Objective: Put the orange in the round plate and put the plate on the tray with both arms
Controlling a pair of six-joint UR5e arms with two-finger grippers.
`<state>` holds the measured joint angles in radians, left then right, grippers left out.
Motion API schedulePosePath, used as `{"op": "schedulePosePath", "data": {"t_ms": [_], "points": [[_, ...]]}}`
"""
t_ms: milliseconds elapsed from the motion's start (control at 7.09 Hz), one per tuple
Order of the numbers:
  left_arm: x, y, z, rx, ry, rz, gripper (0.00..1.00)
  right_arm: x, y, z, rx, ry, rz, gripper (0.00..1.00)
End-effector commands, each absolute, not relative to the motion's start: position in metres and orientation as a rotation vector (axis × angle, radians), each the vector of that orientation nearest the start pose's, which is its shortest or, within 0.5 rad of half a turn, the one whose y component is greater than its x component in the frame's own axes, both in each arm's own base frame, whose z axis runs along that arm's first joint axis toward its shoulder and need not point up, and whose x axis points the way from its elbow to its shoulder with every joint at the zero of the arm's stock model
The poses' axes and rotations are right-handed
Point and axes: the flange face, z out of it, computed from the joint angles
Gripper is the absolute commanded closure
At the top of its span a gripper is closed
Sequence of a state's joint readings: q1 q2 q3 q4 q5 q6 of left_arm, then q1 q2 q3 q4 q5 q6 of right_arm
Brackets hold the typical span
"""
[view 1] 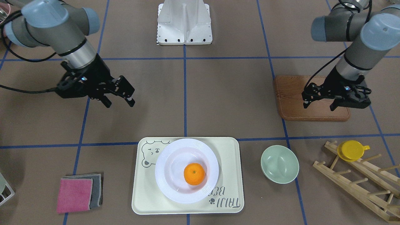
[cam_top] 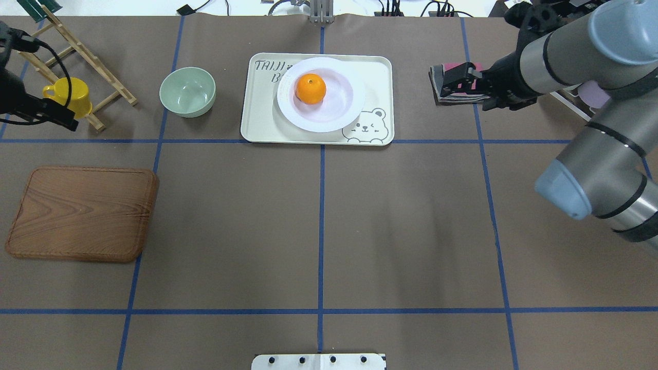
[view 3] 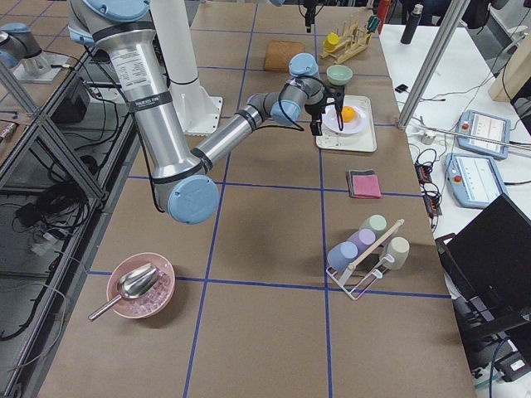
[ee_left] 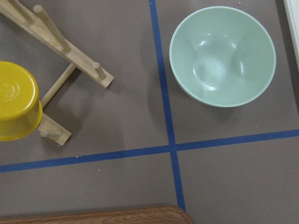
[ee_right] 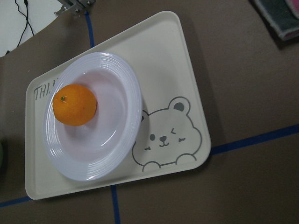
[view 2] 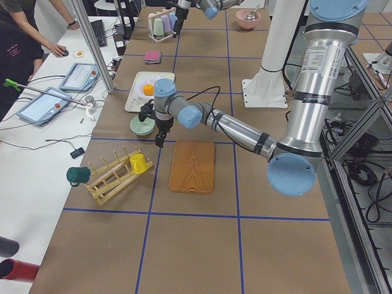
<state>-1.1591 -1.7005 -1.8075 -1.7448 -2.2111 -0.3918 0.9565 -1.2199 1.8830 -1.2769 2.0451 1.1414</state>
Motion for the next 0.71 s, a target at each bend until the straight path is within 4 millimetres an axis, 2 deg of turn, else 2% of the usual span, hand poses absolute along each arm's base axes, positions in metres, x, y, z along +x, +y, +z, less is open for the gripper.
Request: {"op": "schedulePosePath", "data": {"t_ms": [0, 141, 282, 423, 564], "points": [[0.06, -0.507, 0.535, 0.257, 0.732, 0.299, 0.03, -0.191, -0.559, 0.324, 0.29, -0.8, 0.075, 0.0], [0.038, -0.501, 0.562, 0.238, 0.717, 0.297, 0.03, -0.147, -0.56, 0.353, 0.293, -0.758, 0.034, 0.0], [0.023, -0.5, 0.579, 0.222, 0.717, 0.277, 0.03, -0.121, -0.537, 0.404, 0.229, -0.76, -0.016, 0.0], [0.007, -0.499, 0.595, 0.204, 0.776, 0.266, 0.03, -0.076, -0.522, 0.441, 0.176, -0.812, -0.021, 0.0], [-0.001, -0.497, 0.604, 0.19, 0.795, 0.248, 0.03, -0.041, -0.497, 0.48, 0.149, -0.814, -0.021, 0.0]]}}
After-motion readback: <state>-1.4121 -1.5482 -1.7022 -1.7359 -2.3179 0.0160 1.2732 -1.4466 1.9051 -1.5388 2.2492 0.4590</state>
